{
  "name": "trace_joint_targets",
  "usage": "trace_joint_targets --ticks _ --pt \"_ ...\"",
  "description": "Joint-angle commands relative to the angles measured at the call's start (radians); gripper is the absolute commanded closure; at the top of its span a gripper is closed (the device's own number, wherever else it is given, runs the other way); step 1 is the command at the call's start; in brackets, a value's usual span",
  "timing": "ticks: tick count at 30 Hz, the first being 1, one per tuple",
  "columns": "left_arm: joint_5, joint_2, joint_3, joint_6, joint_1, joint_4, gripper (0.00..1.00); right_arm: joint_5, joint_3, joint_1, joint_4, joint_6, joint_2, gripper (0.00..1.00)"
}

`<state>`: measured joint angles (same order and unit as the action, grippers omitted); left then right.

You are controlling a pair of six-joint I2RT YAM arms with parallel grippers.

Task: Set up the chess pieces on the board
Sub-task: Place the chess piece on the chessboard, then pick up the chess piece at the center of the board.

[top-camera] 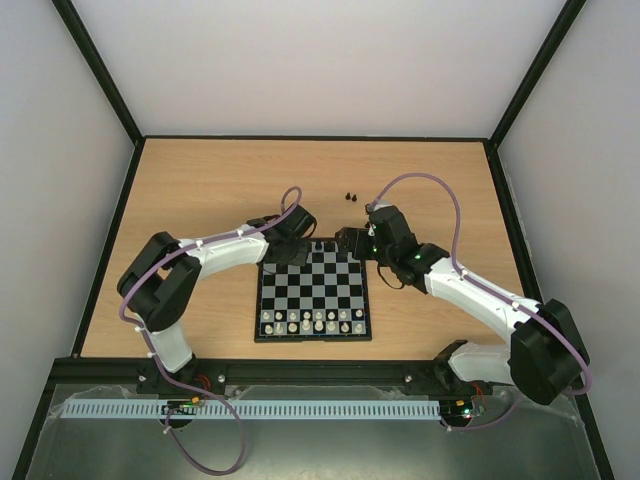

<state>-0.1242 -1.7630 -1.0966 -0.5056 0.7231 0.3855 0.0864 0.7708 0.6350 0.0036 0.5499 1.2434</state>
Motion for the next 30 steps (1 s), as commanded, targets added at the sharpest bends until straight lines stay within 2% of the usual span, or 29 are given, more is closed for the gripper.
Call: trace_joint_targets --ticks 1,10,18,25,30 --pt "0.000 -0.015 0.013 0.006 -0.008 -0.002 0.86 0.007 0.009 -0.002 -0.019 -0.009 0.010 0.00" --pt "-0.009 0.071 0.010 0.001 -0.005 0.036 0.67 0.007 0.008 -0.002 -0.019 -0.008 0.011 0.00" --pt "-0.001 0.141 -0.113 0.016 0.016 0.117 0.55 0.011 0.009 -0.002 -0.021 -0.007 0.004 0.00" --pt "0.058 -0.001 -0.304 0.044 0.025 0.130 0.50 0.073 0.001 -0.002 -0.034 0.001 -0.029 0.00" --pt "0.114 -0.157 -0.462 0.056 0.043 0.138 0.50 0.209 -0.033 -0.002 -0.050 0.030 -0.135 0.00"
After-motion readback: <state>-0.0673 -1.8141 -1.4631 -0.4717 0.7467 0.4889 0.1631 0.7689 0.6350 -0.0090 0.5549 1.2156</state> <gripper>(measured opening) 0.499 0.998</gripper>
